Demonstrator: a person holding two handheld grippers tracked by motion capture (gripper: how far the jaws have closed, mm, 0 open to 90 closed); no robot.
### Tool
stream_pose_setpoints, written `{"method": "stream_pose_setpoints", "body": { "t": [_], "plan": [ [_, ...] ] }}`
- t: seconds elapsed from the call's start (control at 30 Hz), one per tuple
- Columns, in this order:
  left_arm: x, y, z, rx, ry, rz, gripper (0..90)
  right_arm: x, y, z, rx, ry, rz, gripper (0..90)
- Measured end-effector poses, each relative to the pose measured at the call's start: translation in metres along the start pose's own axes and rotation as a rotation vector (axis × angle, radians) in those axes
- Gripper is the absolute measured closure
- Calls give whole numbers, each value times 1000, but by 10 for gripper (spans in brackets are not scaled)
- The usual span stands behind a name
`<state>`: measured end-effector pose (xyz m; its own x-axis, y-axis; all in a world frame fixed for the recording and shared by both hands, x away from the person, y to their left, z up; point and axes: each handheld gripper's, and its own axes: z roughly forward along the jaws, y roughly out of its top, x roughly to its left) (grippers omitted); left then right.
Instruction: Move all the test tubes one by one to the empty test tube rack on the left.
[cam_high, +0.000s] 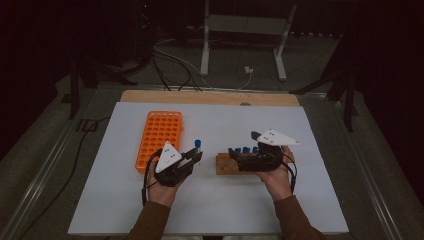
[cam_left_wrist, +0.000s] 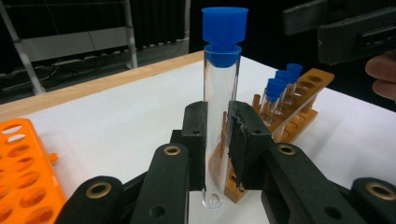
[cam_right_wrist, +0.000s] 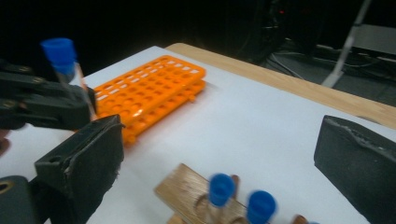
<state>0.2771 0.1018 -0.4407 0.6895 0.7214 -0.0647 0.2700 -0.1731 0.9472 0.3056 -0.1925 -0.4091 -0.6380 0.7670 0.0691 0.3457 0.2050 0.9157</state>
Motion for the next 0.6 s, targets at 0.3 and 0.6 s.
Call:
{"method": "stream_pose_setpoints", "body": {
  "t": [0.3, 0.6],
  "plan": [
    [11, 3, -11, -23, 19, -25, 780, -22, -12, -14, -5, -48, 28, 0],
    [19, 6, -20, -38, 32, -28, 780, -39, -21, -31, -7, -109, 42, 0]
  ]
}}
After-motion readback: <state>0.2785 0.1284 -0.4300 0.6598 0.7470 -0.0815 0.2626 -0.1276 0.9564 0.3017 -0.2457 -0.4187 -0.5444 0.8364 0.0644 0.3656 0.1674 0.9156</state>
